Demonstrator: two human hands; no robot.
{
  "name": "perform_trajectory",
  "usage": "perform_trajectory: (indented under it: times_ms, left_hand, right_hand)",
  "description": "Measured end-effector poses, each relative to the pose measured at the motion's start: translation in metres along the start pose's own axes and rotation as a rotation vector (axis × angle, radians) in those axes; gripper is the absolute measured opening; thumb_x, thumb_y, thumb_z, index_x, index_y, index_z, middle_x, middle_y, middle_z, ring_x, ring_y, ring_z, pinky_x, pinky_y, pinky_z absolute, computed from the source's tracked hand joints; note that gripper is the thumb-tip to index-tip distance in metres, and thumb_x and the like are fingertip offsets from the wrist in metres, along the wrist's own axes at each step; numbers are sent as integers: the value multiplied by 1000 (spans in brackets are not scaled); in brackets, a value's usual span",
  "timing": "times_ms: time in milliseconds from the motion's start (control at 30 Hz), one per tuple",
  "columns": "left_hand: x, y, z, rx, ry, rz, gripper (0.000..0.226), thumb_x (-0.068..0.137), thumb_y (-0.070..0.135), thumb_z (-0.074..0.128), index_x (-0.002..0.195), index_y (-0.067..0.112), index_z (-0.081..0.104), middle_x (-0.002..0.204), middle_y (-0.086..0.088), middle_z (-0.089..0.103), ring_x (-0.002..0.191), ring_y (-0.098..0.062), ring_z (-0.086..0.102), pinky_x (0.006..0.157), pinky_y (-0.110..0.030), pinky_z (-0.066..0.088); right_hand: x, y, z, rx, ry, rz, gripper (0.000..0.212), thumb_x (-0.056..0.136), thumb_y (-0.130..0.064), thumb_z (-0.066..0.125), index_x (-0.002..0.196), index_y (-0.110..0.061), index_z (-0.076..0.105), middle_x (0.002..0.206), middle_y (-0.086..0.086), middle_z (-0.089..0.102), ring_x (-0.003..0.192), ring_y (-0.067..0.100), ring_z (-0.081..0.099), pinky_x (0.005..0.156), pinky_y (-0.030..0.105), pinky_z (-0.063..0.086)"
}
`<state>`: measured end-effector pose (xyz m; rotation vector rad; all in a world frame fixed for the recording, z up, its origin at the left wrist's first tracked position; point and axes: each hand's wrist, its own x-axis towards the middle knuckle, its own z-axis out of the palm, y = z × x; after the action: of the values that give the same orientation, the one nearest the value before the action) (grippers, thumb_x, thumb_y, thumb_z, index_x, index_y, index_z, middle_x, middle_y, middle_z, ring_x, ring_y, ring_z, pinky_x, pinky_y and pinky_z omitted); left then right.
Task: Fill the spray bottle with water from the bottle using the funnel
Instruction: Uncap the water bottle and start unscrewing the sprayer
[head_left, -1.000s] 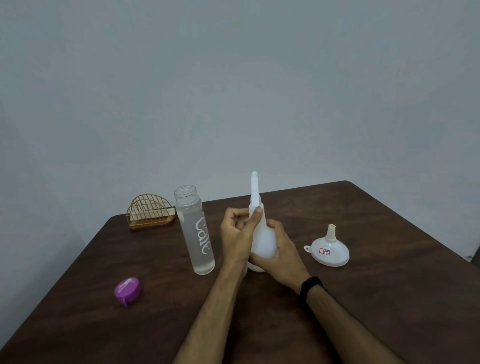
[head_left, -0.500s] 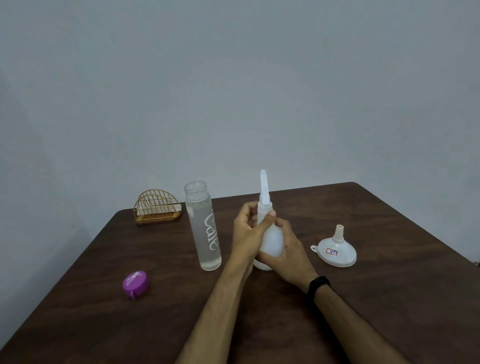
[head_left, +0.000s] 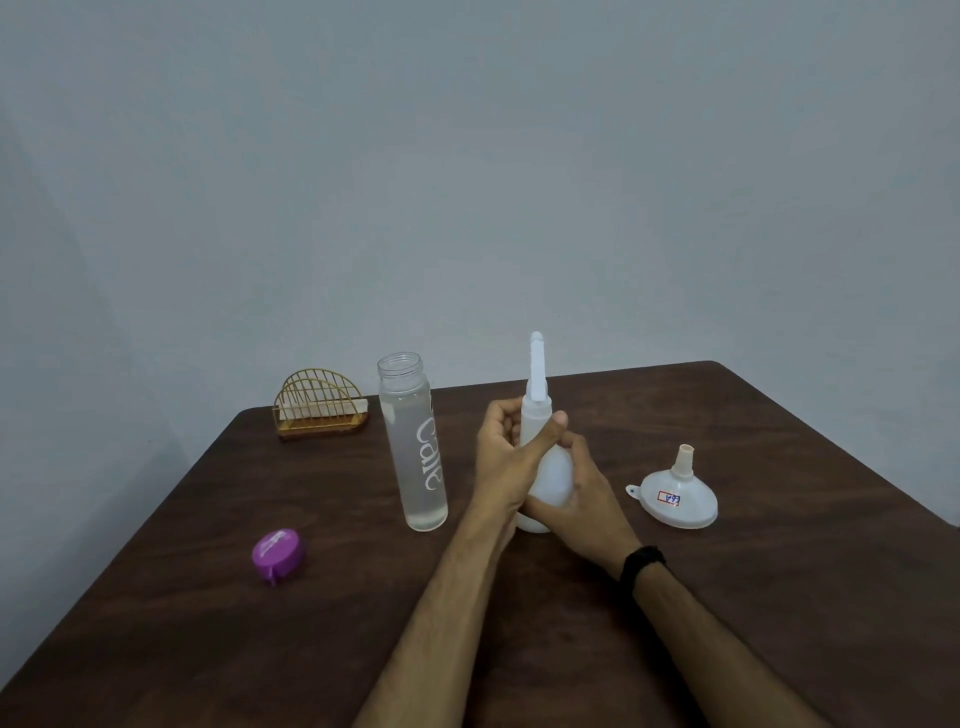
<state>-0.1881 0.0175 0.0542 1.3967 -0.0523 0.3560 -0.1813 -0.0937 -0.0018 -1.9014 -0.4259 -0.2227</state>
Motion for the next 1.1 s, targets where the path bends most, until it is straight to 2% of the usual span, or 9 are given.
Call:
perform_trajectory:
  times_ms: [167, 300, 400, 533, 600, 733, 900, 1000, 1100]
  left_hand:
    - [1, 0, -8, -41, -147, -37, 29, 98, 34, 59, 125, 26, 64, 114, 6, 71, 99, -7, 67, 78, -21, 55]
    - [2, 1, -6, -21, -21, -5, 31, 84, 28, 78, 110, 20, 63, 102, 4, 72, 90, -6, 69, 71, -17, 53]
    - [4, 3, -2, -10, -14, -9, 40, 82, 29, 80, 114, 20, 58, 109, 1, 71, 95, -9, 69, 73, -19, 54]
    - [3, 3, -9, -33, -141, -40, 28, 94, 38, 63, 118, 23, 67, 109, 3, 72, 91, -5, 68, 74, -21, 56]
    - [4, 3, -10, -17, -107, -6, 25, 92, 35, 68, 112, 20, 69, 103, 0, 72, 88, -6, 67, 72, -21, 54]
    - [5, 4, -4, 11, 2, 3, 37, 81, 31, 80, 111, 18, 61, 104, 1, 71, 88, -4, 68, 70, -17, 53]
    - [8, 6, -16, -8, -170, -63, 23, 101, 31, 54, 114, 21, 68, 112, -6, 73, 98, -15, 68, 87, -37, 56]
    - [9, 4, -19, 12, -138, -19, 20, 96, 26, 64, 113, 15, 66, 109, -7, 73, 100, -19, 69, 88, -37, 57]
    - [8, 3, -11, 27, -63, 11, 34, 86, 23, 77, 113, 15, 57, 107, -4, 74, 98, -17, 71, 84, -31, 57]
  right_hand:
    - [1, -2, 0, -20, -13, 4, 89, 61, -64, 79, 132, -40, 31, 128, -13, 51, 114, 5, 54, 85, 17, 48]
    - [1, 0, -1, -25, -16, -1, 87, 64, -57, 81, 133, -39, 31, 130, -11, 51, 115, 2, 53, 87, 17, 47]
    - [1, 2, 0, -45, -15, 5, 90, 67, -54, 83, 137, -35, 31, 134, -10, 50, 119, 6, 52, 95, 25, 49]
    - [1, 1, 0, -33, -13, -3, 87, 65, -58, 82, 133, -38, 32, 129, -12, 51, 114, 5, 55, 89, 23, 51]
    - [1, 1, 0, -28, -16, -1, 85, 66, -56, 83, 132, -40, 31, 128, -13, 51, 114, 5, 54, 87, 19, 49]
    - [1, 1, -1, -32, -20, 3, 86, 65, -58, 81, 131, -44, 28, 128, -16, 49, 115, 2, 52, 81, 13, 45]
    - [3, 3, 0, -41, -9, -6, 84, 65, -60, 81, 128, -46, 29, 125, -18, 49, 111, 3, 54, 89, 22, 50]
    - [3, 5, 0, -48, -10, -3, 84, 65, -61, 81, 128, -47, 27, 126, -17, 49, 112, 3, 54, 89, 21, 50]
    - [2, 3, 0, -35, -13, -1, 87, 63, -65, 79, 130, -45, 28, 128, -15, 49, 114, 3, 53, 88, 19, 47]
